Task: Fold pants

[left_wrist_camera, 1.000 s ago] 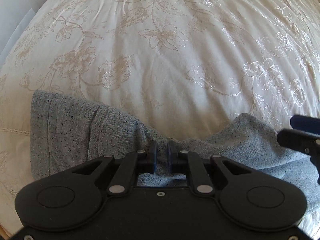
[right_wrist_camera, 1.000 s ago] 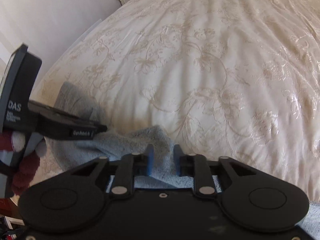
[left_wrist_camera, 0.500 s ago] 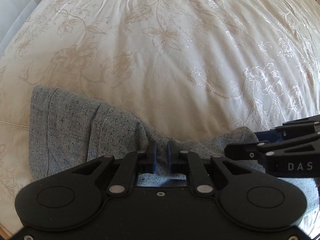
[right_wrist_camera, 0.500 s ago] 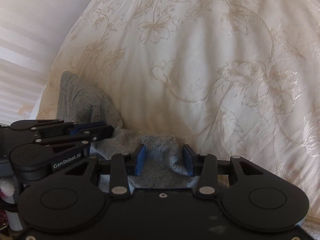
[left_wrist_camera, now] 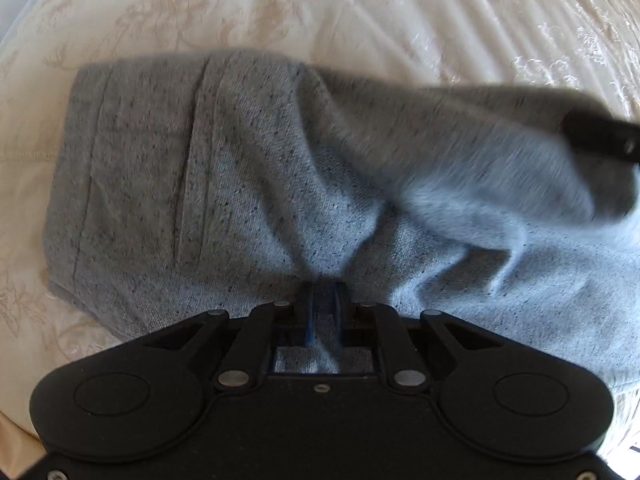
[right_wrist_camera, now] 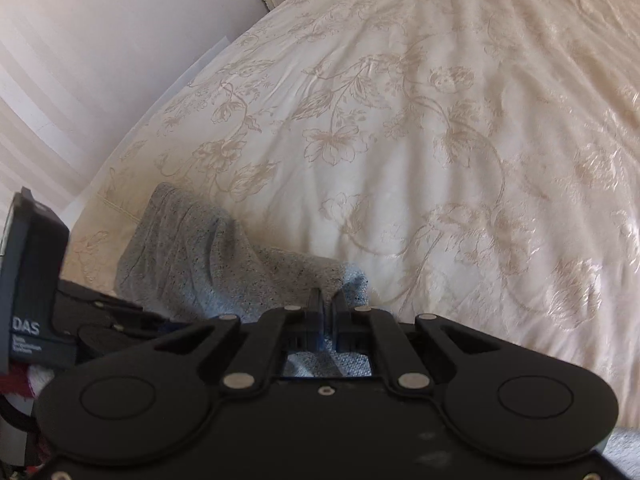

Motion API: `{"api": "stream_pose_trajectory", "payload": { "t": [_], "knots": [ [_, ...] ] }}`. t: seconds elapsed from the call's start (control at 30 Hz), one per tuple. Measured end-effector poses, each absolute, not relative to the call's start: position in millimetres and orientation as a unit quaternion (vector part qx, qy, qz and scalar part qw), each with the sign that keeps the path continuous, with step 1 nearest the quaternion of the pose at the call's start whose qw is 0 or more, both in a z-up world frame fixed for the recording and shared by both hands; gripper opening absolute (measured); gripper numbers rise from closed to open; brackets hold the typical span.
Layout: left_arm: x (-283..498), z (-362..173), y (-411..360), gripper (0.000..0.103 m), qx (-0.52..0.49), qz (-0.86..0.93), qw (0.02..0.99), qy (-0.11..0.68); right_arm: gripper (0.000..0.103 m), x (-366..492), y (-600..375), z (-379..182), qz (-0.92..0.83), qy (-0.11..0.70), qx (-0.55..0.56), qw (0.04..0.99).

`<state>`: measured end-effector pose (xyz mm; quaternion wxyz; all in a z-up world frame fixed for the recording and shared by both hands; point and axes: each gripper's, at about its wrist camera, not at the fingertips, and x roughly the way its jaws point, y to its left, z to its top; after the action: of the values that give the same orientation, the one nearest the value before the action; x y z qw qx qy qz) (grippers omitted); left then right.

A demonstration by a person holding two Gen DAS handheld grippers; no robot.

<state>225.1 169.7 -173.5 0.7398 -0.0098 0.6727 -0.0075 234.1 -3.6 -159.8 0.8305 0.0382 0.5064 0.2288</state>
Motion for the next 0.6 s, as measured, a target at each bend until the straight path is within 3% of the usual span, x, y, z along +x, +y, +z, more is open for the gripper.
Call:
{"api": "stream_pose_trajectory", "payload": {
  "t": [0.23, 0.4, 0.5, 0.6],
  "knots": [
    [227.0, -177.4, 171.8, 0.018, -0.012, -0.006, 0.738, 0.674, 0.001, 282.3, -2.0, -151.1, 0.139, 0.438, -0.028, 0.888],
    [224.5, -167.5, 173.1, 0.018, -0.004, -0.019, 0.739, 0.673, 0.004, 303.8, -26.7, -156.9, 0.15, 0.479, 0.047, 0.864],
    [226.7, -160.7, 180.1, 0.018, -0.003, -0.022, 0.725, 0.688, 0.012, 290.7, -30.9, -156.3, 0.17, 0.499, 0.059, 0.848],
    [223.0, -164.9, 193.9, 0.018, 0.005, -0.023, 0.71, 0.704, 0.012, 258.3, -23.9, -155.1, 0.194, 0.51, 0.061, 0.836]
  ]
}}
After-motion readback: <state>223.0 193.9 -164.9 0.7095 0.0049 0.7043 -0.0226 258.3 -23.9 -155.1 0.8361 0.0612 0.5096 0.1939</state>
